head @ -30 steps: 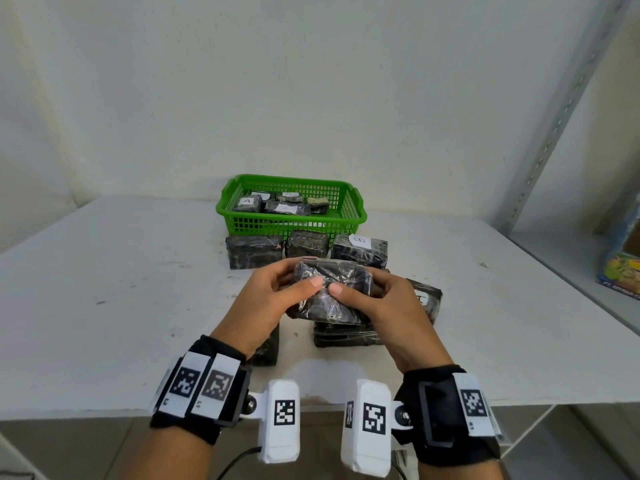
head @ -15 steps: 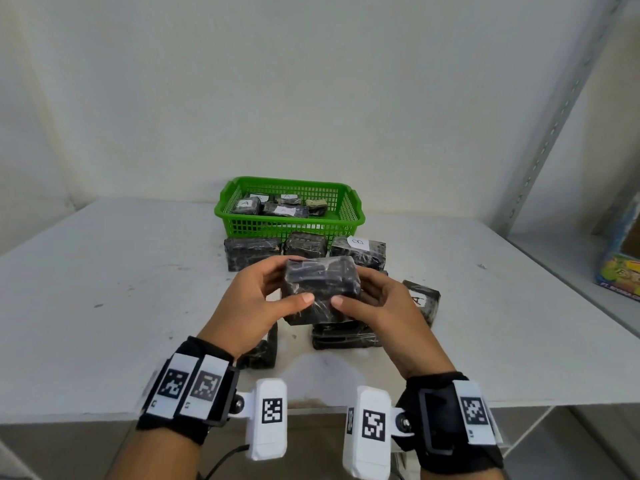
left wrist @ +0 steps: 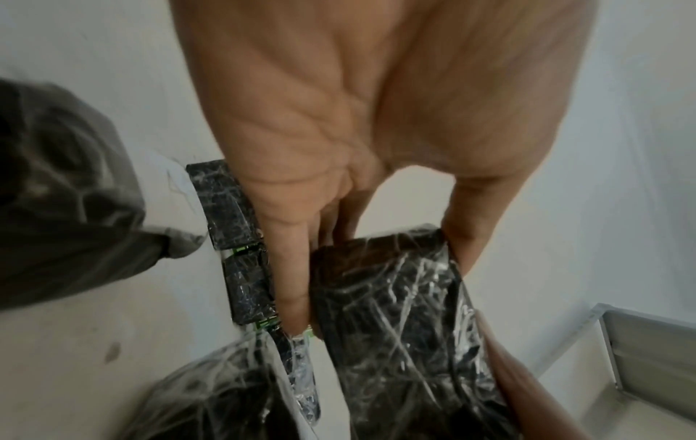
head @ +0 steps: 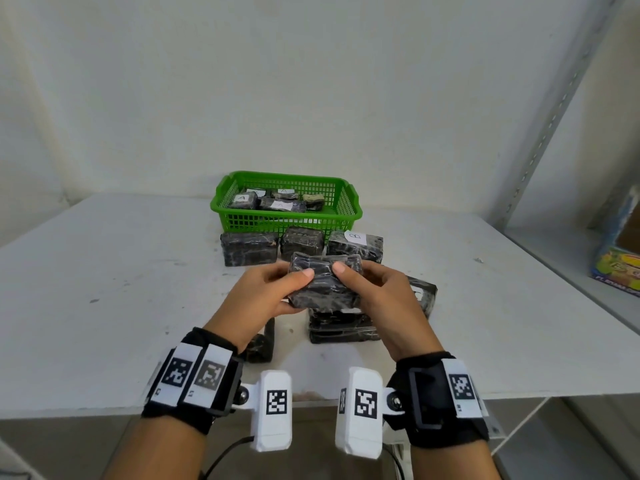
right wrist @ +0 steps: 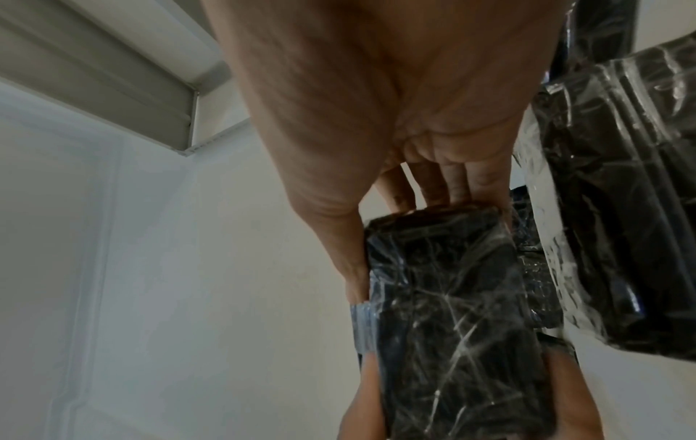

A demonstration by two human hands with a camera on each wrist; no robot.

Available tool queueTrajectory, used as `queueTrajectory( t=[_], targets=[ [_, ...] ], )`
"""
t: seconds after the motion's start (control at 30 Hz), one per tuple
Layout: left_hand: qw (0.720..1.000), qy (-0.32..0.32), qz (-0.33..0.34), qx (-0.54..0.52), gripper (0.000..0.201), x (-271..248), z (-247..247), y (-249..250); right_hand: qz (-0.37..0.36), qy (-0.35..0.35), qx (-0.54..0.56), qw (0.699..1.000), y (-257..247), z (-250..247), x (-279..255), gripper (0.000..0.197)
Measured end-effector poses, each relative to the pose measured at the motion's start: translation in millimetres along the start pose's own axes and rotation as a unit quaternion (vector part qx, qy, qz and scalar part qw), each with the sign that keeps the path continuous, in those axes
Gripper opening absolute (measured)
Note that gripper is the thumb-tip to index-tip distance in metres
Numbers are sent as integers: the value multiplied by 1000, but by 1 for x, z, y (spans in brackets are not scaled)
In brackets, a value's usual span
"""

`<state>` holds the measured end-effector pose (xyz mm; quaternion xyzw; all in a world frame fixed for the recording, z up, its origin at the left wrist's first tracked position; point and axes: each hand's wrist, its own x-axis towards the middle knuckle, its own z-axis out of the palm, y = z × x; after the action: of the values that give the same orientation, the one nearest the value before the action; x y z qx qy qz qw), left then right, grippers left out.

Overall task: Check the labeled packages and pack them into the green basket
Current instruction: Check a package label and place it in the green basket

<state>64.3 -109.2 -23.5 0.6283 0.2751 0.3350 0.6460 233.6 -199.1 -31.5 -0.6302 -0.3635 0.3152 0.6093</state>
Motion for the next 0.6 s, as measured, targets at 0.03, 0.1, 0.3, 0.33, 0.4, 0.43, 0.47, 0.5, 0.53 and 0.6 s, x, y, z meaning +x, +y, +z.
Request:
queueTrajectory(
  t=[0.03,0.1,0.3,0.33,0.4,0.43,0.47,0.5,0.53,0.6],
  targets=[
    [1000,19,2,-5,27,2,0,-1,5,-2,5,1000,1,0,2,86],
    [999,42,11,-11,30,6,-3,-5,15,-14,3,1000,1,2,2,94],
    [1000,13,11,-14,65,7,-5,-5,18,-33,38,999,3,-2,4,75],
    [1000,2,9,-11,55,7,-5,-4,14,-37,35,999,4,-3,4,74],
    [1000,3,16,-7,51,5,-7,-4,7,-42,33,999,5,-4,3,69],
    [1000,9,21,-8,56,4,-8,-5,1,-45,27,999,5,-4,3,69],
    [1000,14,26,-8,63,4,-9,-6,-7,-48,15,999,5,-4,2,75],
    [999,15,31,-3,68,4,-10,-7,-14,-49,2,999,5,-4,2,80],
    [999,10,33,3,72,4,-11,-7,-24,-49,-3,998,4,-4,2,81],
    [999,-5,29,16,73,2,-11,-7,-46,-48,0,998,3,-5,0,77]
  ],
)
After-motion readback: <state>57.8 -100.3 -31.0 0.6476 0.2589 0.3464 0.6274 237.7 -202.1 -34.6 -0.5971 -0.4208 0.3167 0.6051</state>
